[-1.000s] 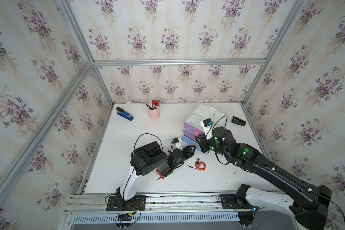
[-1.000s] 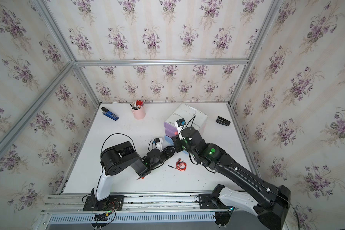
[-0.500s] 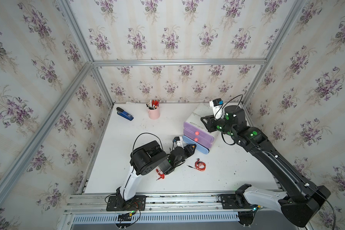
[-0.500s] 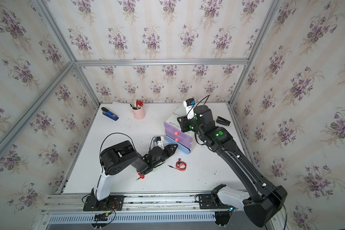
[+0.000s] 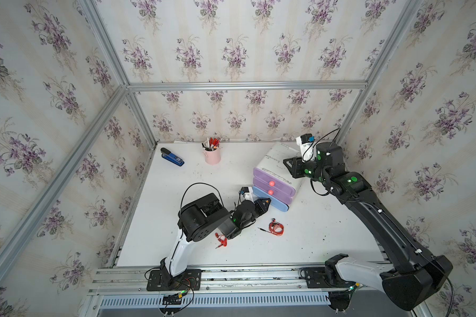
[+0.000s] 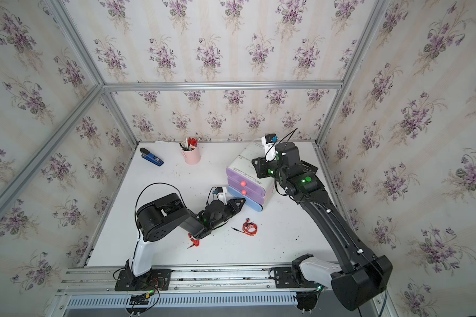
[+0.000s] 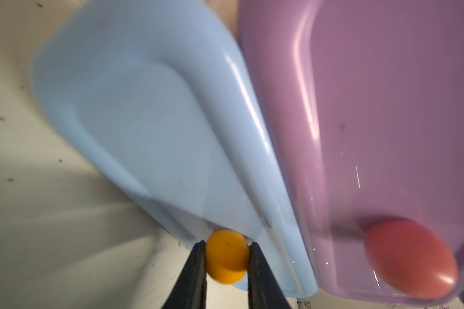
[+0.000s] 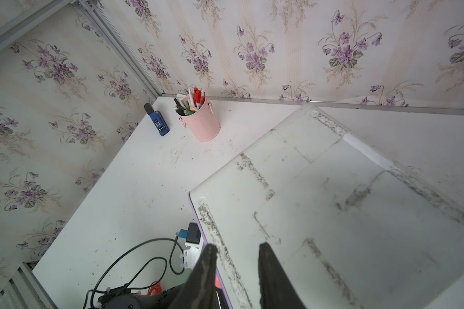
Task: Place the wired earphones into the drawer by color
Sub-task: Open the drawer in the storage box.
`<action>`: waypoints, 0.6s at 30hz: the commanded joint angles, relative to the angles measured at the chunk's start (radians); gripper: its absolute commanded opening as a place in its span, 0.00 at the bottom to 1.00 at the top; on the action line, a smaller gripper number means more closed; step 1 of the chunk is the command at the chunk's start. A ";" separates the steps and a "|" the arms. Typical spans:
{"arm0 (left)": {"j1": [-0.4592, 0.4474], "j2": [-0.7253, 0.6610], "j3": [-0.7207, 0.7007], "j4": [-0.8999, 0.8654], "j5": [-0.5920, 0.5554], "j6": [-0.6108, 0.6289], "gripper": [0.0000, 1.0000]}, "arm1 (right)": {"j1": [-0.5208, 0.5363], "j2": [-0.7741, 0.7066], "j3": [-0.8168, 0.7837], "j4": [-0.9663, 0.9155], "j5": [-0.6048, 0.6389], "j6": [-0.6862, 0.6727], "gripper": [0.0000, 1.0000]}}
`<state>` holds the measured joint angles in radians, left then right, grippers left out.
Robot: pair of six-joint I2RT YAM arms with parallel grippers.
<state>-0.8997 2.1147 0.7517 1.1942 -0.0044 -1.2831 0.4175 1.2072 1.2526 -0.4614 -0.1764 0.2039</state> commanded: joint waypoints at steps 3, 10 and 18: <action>0.001 -0.018 -0.014 -0.032 -0.008 0.015 0.15 | -0.010 0.003 0.005 0.005 -0.004 -0.003 0.31; 0.001 -0.050 -0.062 -0.032 -0.010 0.009 0.14 | -0.094 0.042 0.014 0.009 -0.044 0.032 0.31; -0.002 -0.088 -0.126 -0.024 -0.022 0.005 0.14 | -0.189 0.149 0.003 0.045 -0.132 0.087 0.31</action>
<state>-0.9035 2.0377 0.6437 1.1927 0.0010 -1.2835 0.2344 1.3403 1.2594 -0.4458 -0.2668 0.2665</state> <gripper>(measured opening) 0.252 0.311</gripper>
